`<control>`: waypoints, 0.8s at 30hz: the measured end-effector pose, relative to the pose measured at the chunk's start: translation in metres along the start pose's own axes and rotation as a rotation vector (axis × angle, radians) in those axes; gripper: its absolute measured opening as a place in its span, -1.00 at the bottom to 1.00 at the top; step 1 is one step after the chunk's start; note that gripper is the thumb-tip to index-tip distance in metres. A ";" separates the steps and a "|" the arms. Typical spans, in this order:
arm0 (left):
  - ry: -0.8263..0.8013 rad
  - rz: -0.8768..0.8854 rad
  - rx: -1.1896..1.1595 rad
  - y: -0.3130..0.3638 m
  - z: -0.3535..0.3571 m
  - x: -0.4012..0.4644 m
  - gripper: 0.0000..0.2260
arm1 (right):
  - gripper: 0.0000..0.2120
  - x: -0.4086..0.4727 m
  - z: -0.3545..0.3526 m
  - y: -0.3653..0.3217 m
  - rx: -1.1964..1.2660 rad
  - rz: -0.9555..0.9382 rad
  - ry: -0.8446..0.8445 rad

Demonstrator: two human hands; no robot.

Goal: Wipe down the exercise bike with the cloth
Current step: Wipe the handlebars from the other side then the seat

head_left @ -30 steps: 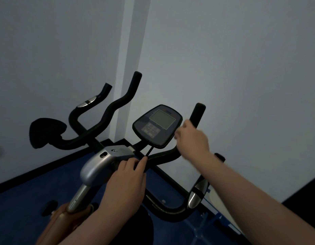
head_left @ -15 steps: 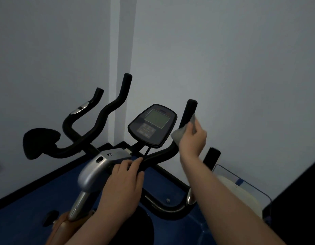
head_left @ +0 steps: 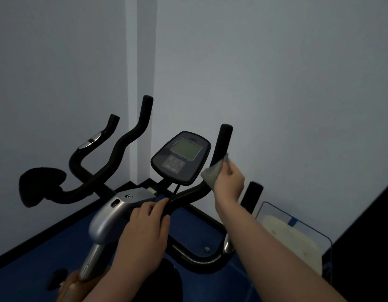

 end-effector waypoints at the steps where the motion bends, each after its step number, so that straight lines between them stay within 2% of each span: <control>1: 0.005 -0.005 -0.008 0.000 0.000 0.000 -0.60 | -0.75 0.000 -0.003 0.001 -0.012 0.034 -0.009; 4: 0.009 -0.014 -0.019 0.001 0.000 0.001 -0.60 | -0.80 0.024 0.003 -0.035 0.066 -0.028 0.064; 7: 0.007 -0.019 -0.025 0.001 -0.001 0.001 -0.60 | -0.72 0.035 0.016 -0.063 0.163 -0.072 0.085; 13: 0.013 0.001 -0.010 0.001 -0.001 0.001 -0.59 | -0.68 0.001 0.007 -0.006 -0.045 -0.104 0.051; 19: 0.020 0.010 -0.006 0.000 -0.001 -0.001 -0.59 | -0.66 0.033 0.017 -0.058 0.084 -0.168 0.112; 24: 0.020 0.024 0.006 0.002 -0.001 -0.001 -0.59 | -0.67 -0.003 0.004 -0.011 -0.119 -0.177 0.050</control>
Point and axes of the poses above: each hand's wrist, its own x-axis towards the middle knuckle, its own z-axis out of the palm, y = z × x, the point moved 2 cm from there along x, towards the middle knuckle, and after that the axes turned 15 degrees about y, right-handed, at the moved point
